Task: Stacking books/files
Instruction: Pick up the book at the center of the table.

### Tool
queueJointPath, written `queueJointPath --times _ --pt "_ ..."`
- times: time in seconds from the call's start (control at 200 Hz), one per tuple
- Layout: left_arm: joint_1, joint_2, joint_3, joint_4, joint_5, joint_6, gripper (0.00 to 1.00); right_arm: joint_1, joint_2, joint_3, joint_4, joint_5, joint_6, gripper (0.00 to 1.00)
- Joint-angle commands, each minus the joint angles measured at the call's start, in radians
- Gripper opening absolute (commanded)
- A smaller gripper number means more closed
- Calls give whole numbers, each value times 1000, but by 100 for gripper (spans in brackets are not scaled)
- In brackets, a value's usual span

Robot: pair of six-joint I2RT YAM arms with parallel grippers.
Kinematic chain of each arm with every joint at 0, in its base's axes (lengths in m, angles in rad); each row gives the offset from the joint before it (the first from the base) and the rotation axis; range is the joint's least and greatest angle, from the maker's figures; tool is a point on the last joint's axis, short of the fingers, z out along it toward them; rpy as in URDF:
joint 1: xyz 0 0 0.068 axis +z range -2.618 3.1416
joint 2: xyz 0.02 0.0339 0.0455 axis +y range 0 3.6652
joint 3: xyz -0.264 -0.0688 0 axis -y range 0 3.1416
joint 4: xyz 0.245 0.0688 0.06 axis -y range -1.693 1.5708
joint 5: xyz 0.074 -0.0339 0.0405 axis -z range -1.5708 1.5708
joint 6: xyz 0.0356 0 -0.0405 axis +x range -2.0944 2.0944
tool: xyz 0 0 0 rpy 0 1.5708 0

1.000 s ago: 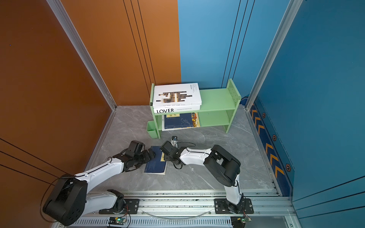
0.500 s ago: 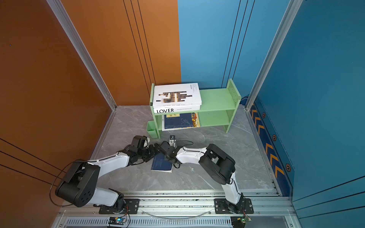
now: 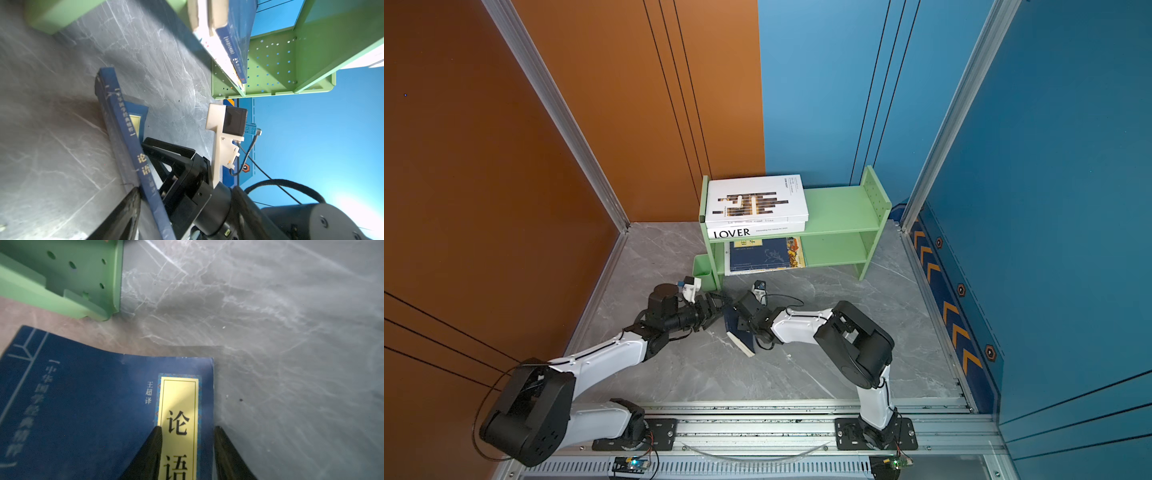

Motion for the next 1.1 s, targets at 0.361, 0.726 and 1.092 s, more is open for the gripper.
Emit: queueJointPath --times 0.361,0.726,1.092 --pt "-56 167 -31 170 31 -115 59 -3 -51 -67 37 -74 40 44" --pt "-63 115 -29 18 5 -42 17 -47 -169 -92 40 -70 37 47" --pt "-178 -84 144 -417 -49 215 0 -141 -532 -233 67 -114 -22 75"
